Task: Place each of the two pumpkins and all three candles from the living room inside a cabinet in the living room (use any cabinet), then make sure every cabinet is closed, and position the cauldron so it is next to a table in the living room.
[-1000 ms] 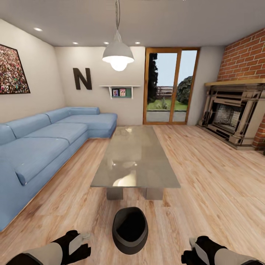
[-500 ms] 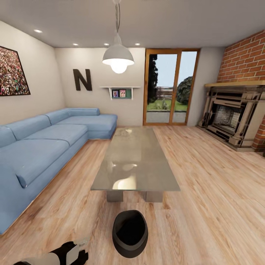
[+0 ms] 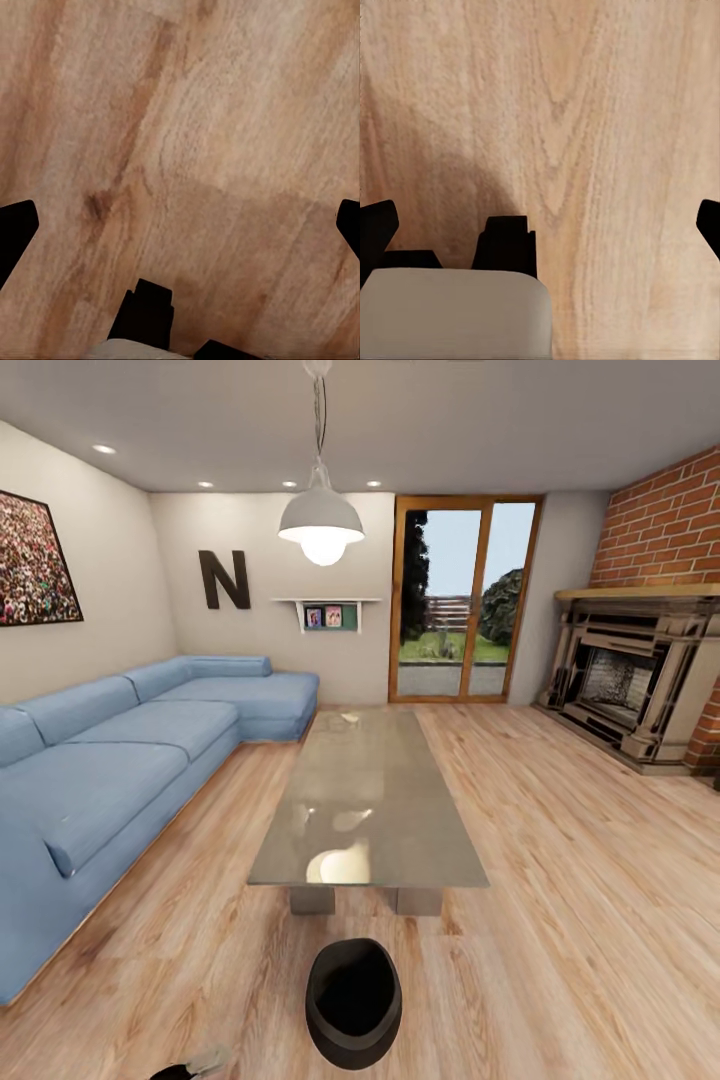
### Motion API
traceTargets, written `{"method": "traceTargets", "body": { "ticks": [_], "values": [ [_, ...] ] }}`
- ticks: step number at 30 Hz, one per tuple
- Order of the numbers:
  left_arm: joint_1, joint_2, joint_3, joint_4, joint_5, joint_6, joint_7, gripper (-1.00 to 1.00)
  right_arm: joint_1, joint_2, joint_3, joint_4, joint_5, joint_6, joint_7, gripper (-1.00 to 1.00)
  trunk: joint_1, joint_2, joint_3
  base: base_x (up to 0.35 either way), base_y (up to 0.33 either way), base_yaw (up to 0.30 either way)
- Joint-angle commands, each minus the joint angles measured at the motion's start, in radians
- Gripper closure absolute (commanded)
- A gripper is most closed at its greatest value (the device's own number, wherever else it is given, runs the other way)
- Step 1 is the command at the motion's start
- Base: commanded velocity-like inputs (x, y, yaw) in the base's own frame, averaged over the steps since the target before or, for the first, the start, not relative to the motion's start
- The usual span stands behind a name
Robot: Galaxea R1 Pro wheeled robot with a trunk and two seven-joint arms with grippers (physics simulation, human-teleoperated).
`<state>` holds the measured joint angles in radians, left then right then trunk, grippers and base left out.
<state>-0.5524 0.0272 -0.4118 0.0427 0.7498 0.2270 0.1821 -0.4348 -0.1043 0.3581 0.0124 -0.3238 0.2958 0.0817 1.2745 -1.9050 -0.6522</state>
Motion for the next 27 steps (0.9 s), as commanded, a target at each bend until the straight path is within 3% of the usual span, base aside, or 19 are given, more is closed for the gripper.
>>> {"method": "traceTargets", "body": {
  "ticks": [1, 2, 6, 9, 11, 16, 17, 19, 21, 27],
  "values": [
    [0.004, 0.001, -0.008, 0.0, 0.008, 0.003, -0.016, -1.0, 0.0, 0.0, 0.008, 0.001, -0.007, 0.001, 0.004, -1.0, -0.004, 0.007, 0.002, 0.0, 0.0, 0.0],
    [0.01, 0.002, -0.009, 0.0, 0.007, 0.003, -0.077, -1.0, 0.002, 0.0, 0.007, 0.001, -0.008, 0.001, 0.004, -1.0, -0.008, 0.014, 0.005, 0.0, 0.0, 0.0],
    [0.012, 0.01, -0.011, 0.0, 0.005, 0.003, -0.131, -1.0, 0.003, 0.001, 0.007, 0.001, -0.008, 0.0, 0.003, -1.0, -0.023, 0.042, 0.018, 0.0, 0.0, 0.0],
    [0.012, 0.034, -0.011, -0.002, 0.004, 0.002, -0.145, -1.0, 0.003, 0.0, 0.006, 0.001, -0.009, -0.013, 0.003, -1.0, -0.035, 0.063, 0.027, 0.0, 0.0, 0.0],
    [0.012, 0.071, -0.011, -0.004, 0.007, 0.003, -0.154, -1.0, 0.004, -0.001, 0.004, 0.001, -0.009, -0.035, 0.0, -1.0, -0.042, 0.077, 0.034, 0.0, 0.0, 0.0],
    [0.012, 0.071, -0.009, -0.003, 0.011, 0.004, -0.156, -1.0, 0.004, -0.002, 0.003, 0.001, -0.012, -0.041, 0.0, -1.0, -0.062, 0.112, 0.049, 0.0, 0.0, 0.0],
    [0.012, 0.069, -0.008, -0.003, 0.018, 0.004, -0.157, -1.0, 0.004, -0.002, 0.003, 0.001, -0.012, -0.041, 0.0, -1.0, -0.065, 0.119, 0.051, 0.0, 0.0, 0.0],
    [0.012, 0.07, -0.008, -0.005, 0.099, 0.003, -0.157, -1.0, 0.004, -0.001, 0.005, 0.0, -0.011, -0.042, 0.0, -1.0, -0.073, 0.133, 0.054, 0.0, 0.0, 0.0],
    [0.012, 0.07, -0.009, -0.006, 0.137, 0.004, -0.157, -1.0, 0.004, -0.002, 0.003, 0.0, -0.012, -0.045, 0.0, -1.0, -0.081, 0.147, 0.058, 0.0, 0.0, 0.0],
    [0.012, 0.071, -0.011, -0.006, 0.159, 0.003, -0.155, -1.0, 0.004, -0.003, 0.003, 0.0, -0.013, -0.048, 0.0, -1.0, -0.104, 0.189, 0.067, 0.0, 0.0, 0.0]
  ]
}}
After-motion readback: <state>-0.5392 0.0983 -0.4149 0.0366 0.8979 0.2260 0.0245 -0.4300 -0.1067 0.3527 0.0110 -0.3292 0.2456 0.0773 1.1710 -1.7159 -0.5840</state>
